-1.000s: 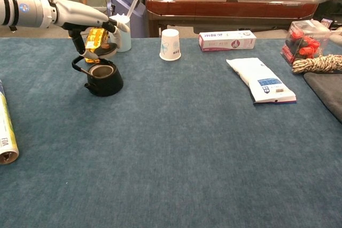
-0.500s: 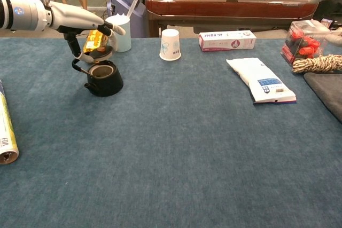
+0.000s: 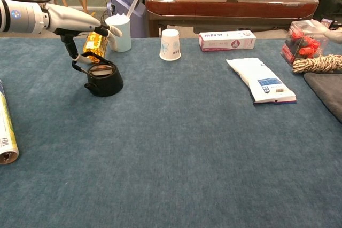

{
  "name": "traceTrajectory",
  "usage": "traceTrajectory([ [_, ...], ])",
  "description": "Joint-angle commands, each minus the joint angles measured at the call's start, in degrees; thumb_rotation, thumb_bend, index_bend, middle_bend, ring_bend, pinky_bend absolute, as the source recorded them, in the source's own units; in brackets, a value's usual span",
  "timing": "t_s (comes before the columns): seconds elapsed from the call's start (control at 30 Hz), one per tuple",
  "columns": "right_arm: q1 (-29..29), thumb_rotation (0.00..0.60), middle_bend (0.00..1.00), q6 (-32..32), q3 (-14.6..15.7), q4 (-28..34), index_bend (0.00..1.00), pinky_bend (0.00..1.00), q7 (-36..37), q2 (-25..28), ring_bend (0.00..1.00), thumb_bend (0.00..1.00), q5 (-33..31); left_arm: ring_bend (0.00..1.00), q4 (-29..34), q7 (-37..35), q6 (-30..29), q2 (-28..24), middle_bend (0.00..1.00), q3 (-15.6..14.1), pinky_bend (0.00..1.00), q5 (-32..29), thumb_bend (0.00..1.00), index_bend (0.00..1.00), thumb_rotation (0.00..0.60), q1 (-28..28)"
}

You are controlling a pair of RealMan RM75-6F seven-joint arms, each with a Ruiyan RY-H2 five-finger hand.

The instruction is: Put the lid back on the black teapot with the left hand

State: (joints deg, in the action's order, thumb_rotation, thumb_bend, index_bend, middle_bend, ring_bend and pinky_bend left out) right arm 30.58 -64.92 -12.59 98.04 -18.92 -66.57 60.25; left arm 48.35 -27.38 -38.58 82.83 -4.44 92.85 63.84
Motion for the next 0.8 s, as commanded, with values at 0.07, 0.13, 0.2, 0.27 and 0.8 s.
traceTrajectory([
  [0.07, 0.19, 0.6, 0.0, 0.34, 0.12, -0.25, 0.03, 0.0, 0.04, -0.2, 0.0, 0.44, 0.0, 0.0, 0.34, 0.08, -0.44, -0.21, 0.0, 0.09, 0.0, -0.05, 0.32, 0.21, 0.6, -0.17],
  [0.13, 0.25, 0.6, 0.0, 0.45, 0.13, -0.44, 0.03, 0.0, 0.14, -0.3, 0.0, 0.44, -0.03, 0.0, 0.63, 0.28, -0.76, -0.41, 0.0, 0.15, 0.0, -0.07, 0.32, 0.21, 0.6, -0.29],
  [0.2, 0.31, 0.6, 0.0, 0.57, 0.12, -0.63, 0.03, 0.0, 0.38, -0.39, 0.0, 0.44, -0.03, 0.0, 1.25, 0.56, -1.08, -0.88, 0.0, 0.28, 0.0, -0.21, 0.32, 0.21, 0.6, -0.44],
  [0.27, 0.35, 0.6, 0.0, 0.72, 0.15, -0.79, 0.03, 0.0, 0.77, -0.39, 0.0, 0.44, 0.22, 0.0, 2.66, 1.26, -1.6, -1.88, 0.0, 0.49, 0.0, -0.43, 0.32, 0.21, 0.6, -0.71],
  [0.8, 0.17, 0.6, 0.0, 2.21, 1.17, -1.46, 0.03, 0.0, 6.18, 0.88, 0.0, 0.44, 5.66, 0.0, 20.0, 18.79, -2.96, -8.76, 0.0, 3.17, 0.0, -8.84, 0.32, 0.22, 0.6, -6.62],
])
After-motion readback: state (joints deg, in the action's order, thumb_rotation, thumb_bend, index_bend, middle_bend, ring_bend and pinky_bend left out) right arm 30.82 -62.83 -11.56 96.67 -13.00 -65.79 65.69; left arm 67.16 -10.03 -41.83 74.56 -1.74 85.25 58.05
